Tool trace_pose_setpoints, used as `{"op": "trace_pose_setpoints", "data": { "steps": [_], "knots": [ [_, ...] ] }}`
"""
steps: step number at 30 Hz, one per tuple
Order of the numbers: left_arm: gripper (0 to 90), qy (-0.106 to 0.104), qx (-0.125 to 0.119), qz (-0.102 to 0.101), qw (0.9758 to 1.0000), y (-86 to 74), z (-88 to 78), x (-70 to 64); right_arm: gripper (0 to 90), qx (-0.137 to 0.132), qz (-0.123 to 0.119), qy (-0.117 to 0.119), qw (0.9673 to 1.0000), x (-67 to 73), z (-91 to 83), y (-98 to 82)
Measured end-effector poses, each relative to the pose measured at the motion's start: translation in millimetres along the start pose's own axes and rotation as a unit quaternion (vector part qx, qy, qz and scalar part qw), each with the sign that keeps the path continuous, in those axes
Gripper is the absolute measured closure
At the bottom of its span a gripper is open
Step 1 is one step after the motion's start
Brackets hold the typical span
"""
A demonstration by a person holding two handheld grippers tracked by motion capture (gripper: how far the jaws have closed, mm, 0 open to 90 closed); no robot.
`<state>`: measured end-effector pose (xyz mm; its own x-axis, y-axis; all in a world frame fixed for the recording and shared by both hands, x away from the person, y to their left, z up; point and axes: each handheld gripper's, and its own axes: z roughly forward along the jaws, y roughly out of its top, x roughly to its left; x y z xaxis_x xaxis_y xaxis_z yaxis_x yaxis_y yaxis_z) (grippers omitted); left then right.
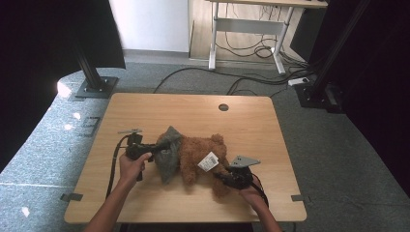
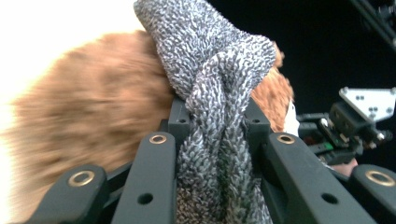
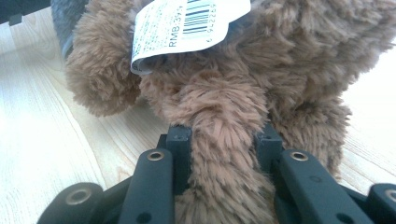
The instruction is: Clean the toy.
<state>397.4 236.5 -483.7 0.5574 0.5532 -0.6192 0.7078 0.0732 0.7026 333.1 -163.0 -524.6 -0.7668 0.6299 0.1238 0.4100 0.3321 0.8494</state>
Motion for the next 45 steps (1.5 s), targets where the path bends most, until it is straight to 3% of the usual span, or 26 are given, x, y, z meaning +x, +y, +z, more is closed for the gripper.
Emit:
{"op": "trace_pose_setpoints", "data": {
  "steps": [5, 9, 11, 14, 16, 18, 20, 24, 28, 31, 34, 39, 40, 41, 45],
  "knots": [
    [71.3, 0.029, -0.003, -0.009, 0.9995, -3.1, -8.6, 15.5, 67.5, 0.0, 0.0, 0.001, 1.0, -0.2, 0.3, -0.2],
    [71.5, 0.086, 0.006, -0.011, 0.9962, -7.5, -7.8, 28.2, 67.5, -0.001, 0.001, -0.001, 1.0, 0.0, 0.4, -0.3],
    [71.7, 0.095, 0.011, -0.019, 0.9952, -10.4, -4.9, 34.0, 67.6, -0.001, 0.001, -0.002, 1.0, 0.0, 0.4, -0.5],
    [71.8, 0.114, 0.031, -0.024, 0.9927, -14.3, 2.1, 44.3, 68.0, -0.001, 0.001, -0.002, 1.0, -0.8, 0.2, -0.8],
    [71.8, 0.133, 0.065, -0.025, 0.9887, -19.6, 12.2, 53.7, 68.3, 0.0, 0.001, -0.002, 1.0, -1.1, 0.1, -1.1],
    [71.8, 0.125, 0.08, -0.035, 0.9883, -25.3, 20.5, 59.5, 68.3, 0.002, -0.002, -0.002, 1.0, -1.2, 0.1, -1.5],
    [71.8, 0.119, 0.074, -0.038, 0.9895, -26.6, 22.7, 59.9, 68.3, 0.001, -0.001, 0.0, 1.0, -1.4, 0.1, -2.1],
    [71.8, 0.12, 0.076, -0.036, 0.9891, -24.3, 20.1, 59.4, 68.3, -0.002, 0.002, 0.004, 1.0, -3.7, 0.2, -2.7],
    [71.7, 0.119, 0.047, -0.022, 0.9916, -14.6, 0.7, 49.8, 68.2, -0.001, 0.0, 0.003, 1.0, -3.2, -0.7, -2.9],
    [71.7, 0.095, 0.01, -0.005, 0.9954, -3.7, -17.9, 32.6, 68.2, 0.0, 0.0, 0.004, 1.0, -3.3, -0.5, -2.7],
    [71.7, 0.066, -0.008, 0.017, 0.9977, 8.2, -24.7, 8.3, 68.2, 0.0, -0.001, 0.004, 1.0, -3.5, -0.2, -2.1],
    [71.5, 0.026, 0.001, 0.053, 0.9983, 22.8, -5.7, -27.2, 68.1, 0.003, -0.009, 0.001, 1.0, -1.0, 0.0, -1.9],
    [71.4, 0.026, 0.001, 0.053, 0.9983, 22.8, -5.7, -27.2, 68.1, 0.003, -0.011, 0.001, 0.9999, -0.8, 0.0, -2.0],
    [71.3, 0.024, 0.013, 0.06, 0.9979, 28.3, 11.0, -36.4, 68.1, 0.003, -0.011, 0.001, 0.9999, -0.7, 0.1, -2.1],
    [71.0, 0.03, 0.04, 0.061, 0.9969, 35.3, 42.7, -42.3, 68.0, 0.001, -0.007, 0.005, 1.0, -1.9, 0.0, -2.7]
  ]
}}
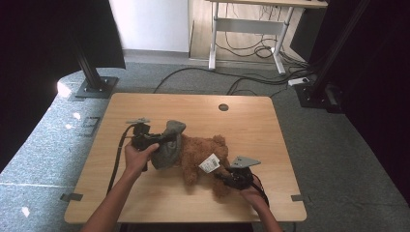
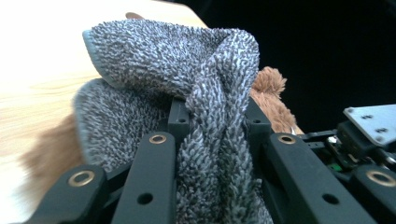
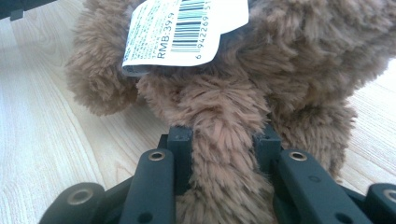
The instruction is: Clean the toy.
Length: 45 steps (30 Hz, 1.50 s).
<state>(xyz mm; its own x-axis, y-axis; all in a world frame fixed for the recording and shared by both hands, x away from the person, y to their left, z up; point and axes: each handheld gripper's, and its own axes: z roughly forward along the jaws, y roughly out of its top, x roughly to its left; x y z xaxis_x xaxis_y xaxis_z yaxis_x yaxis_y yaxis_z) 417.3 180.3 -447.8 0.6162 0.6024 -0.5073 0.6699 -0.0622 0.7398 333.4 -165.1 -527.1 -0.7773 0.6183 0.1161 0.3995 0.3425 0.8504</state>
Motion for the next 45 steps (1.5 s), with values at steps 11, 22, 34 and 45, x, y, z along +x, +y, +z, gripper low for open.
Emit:
{"op": "trace_pose_setpoints", "data": {
  "steps": [11, 22, 34, 45],
  "knots": [
    [72.2, 0.026, 0.005, -0.004, 0.9996, -33.3, 7.7, 3.4, 39.7, -0.014, 0.009, 0.006, 0.9998, 2.7, -5.6, 2.8],
    [72.8, -0.014, -0.03, -0.018, 0.9993, -67.0, -10.7, 7.5, 20.8, -0.056, 0.091, 0.018, 0.9941, -6.3, -12.9, 21.3],
    [72.6, -0.013, -0.017, -0.018, 0.9996, -73.1, -21.9, 12.6, 46.1, 0.008, 0.006, 0.022, 0.9997, 21.2, 19.5, 20.9],
    [72.8, 0.003, -0.026, -0.006, 0.9996, -67.8, -7.2, 13.7, 57.1, 0.014, -0.009, -0.046, 0.9988, 9.3, 33.4, 20.5]
  ]
}}
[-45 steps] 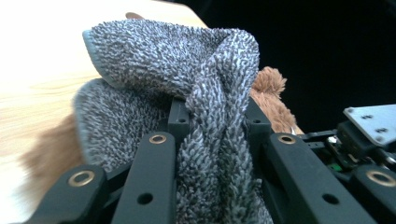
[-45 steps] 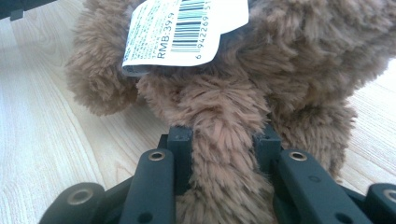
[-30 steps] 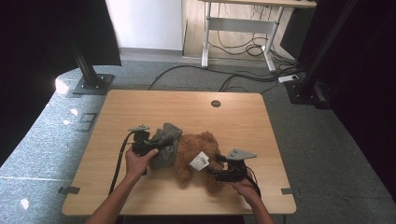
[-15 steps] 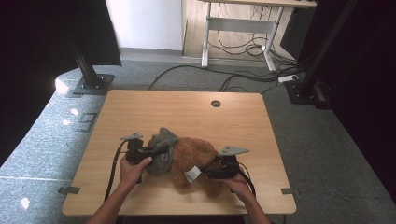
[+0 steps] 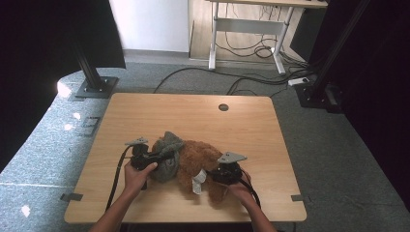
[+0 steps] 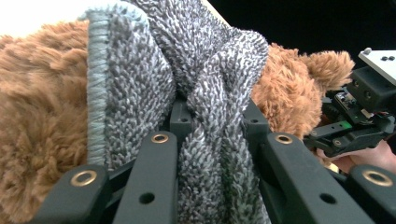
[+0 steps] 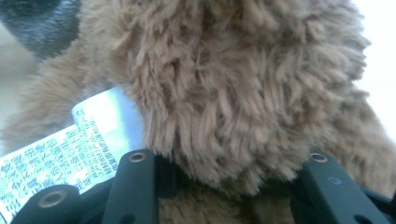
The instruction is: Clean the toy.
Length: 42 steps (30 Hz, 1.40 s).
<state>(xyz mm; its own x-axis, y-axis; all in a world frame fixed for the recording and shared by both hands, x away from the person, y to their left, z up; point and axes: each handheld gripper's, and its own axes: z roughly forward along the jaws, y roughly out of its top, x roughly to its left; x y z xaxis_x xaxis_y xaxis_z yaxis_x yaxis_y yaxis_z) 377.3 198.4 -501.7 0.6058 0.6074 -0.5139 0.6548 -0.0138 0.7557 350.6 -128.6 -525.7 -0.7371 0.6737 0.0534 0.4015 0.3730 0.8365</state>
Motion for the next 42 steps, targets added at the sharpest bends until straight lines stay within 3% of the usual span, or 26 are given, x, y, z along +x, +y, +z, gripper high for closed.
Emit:
{"op": "trace_pose_setpoints", "data": {
  "steps": [5, 9, 12, 16, 20, 24, 25, 26, 28, 30, 31, 37, 42],
  "knots": [
    [72.7, 0.01, -0.004, 0.0, 0.9999, 7.6, 12.0, 3.8, 57.3, 0.0, 0.0, -0.031, 0.9995, -14.9, 11.1, 5.1],
    [72.5, -0.01, -0.009, -0.005, 0.9999, 10.9, 3.9, -2.4, 58.1, -0.007, -0.005, -0.021, 0.9997, -18.2, 10.4, 2.6],
    [72.4, -0.023, -0.006, 0.01, 0.9997, 17.5, 0.2, -17.2, 58.5, -0.007, -0.022, -0.017, 0.9996, -14.2, 6.9, -0.7],
    [72.3, -0.043, -0.002, 0.034, 0.9985, 29.9, 8.1, -42.5, 58.7, -0.009, -0.03, -0.007, 0.9995, -10.5, 5.1, -0.8],
    [71.8, -0.057, 0.018, 0.049, 0.997, 43.2, 31.4, -62.8, 58.4, -0.011, -0.031, 0.001, 0.9995, -7.3, 3.8, -1.0],
    [71.0, -0.063, 0.066, 0.072, 0.9932, 50.6, 74.3, -83.1, 58.1, -0.013, -0.027, 0.003, 0.9995, -7.5, 4.0, -2.2],
    [70.8, -0.063, 0.066, 0.072, 0.9932, 50.6, 74.3, -83.1, 58.0, -0.012, -0.028, 0.002, 0.9995, -7.5, 4.2, -2.4],
    [70.6, -0.058, 0.088, 0.077, 0.9914, 51.5, 91.2, -88.2, 58.0, -0.009, -0.027, 0.001, 0.9996, -7.6, 4.3, -3.0],
    [70.6, -0.05, 0.097, 0.07, 0.9916, 52.2, 99.5, -86.9, 57.9, -0.003, -0.027, -0.005, 0.9996, -7.9, 4.6, -4.7],
    [71.0, -0.053, 0.097, 0.055, 0.9923, 51.1, 100.5, -82.5, 57.9, -0.004, -0.027, -0.005, 0.9996, -8.7, 4.4, -6.7],
    [71.2, -0.052, 0.098, 0.057, 0.9922, 50.2, 98.5, -80.8, 58.0, -0.003, -0.031, -0.005, 0.9995, -8.6, 4.5, -6.8],
    [71.8, -0.056, 0.095, 0.041, 0.9931, 47.6, 81.8, -67.6, 58.9, -0.001, -0.058, -0.011, 0.9983, -3.5, 3.9, -6.4],
    [71.8, -0.027, 0.088, 0.028, 0.9953, 49.7, 55.4, -39.8, 59.5, -0.004, -0.057, -0.008, 0.9983, -4.0, 3.2, -7.7]
  ]
}}
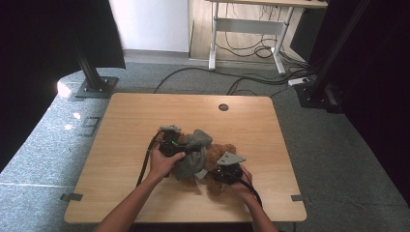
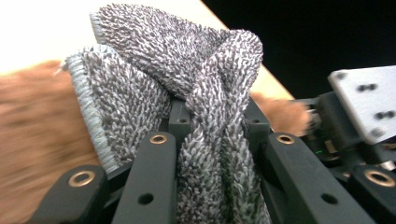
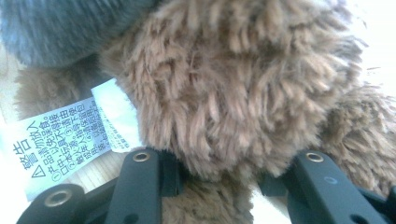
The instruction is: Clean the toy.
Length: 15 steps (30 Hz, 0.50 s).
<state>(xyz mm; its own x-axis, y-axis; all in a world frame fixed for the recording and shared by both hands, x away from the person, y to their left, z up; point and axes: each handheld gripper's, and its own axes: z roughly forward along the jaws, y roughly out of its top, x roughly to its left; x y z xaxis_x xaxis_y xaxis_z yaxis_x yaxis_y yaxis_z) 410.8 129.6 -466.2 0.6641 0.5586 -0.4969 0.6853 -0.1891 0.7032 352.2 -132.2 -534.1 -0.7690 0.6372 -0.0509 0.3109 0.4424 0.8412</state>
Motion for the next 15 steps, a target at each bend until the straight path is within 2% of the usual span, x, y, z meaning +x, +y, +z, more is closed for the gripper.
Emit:
{"op": "trace_pose_setpoints", "data": {
  "steps": [3, 7, 11, 13, 15],
  "knots": [
    [71.8, 0.004, -0.01, -0.026, 0.9996, -5.0, -15.7, 19.9, 60.0, -0.002, 0.002, 0.001, 1.0, 0.0, -0.5, -0.9],
    [72.2, -0.021, -0.023, -0.06, 0.9977, -16.3, -36.7, 42.7, 61.2, -0.006, -0.006, 0.004, 1.0, 2.0, -0.8, -1.1],
    [72.3, -0.025, -0.043, -0.071, 0.9963, -26.2, -54.7, 52.1, 62.3, -0.006, -0.008, 0.006, 0.9999, 4.6, 0.8, -0.9],
    [72.2, -0.017, -0.051, -0.07, 0.996, -28.7, -64.3, 55.7, 62.7, -0.005, 0.0, 0.009, 0.9999, 3.9, 0.9, -1.7],
    [72.2, -0.004, -0.066, -0.079, 0.9947, -30.2, -74.2, 61.5, 63.1, -0.006, 0.007, 0.012, 0.9999, 2.8, 1.0, -2.4]
  ]
}}
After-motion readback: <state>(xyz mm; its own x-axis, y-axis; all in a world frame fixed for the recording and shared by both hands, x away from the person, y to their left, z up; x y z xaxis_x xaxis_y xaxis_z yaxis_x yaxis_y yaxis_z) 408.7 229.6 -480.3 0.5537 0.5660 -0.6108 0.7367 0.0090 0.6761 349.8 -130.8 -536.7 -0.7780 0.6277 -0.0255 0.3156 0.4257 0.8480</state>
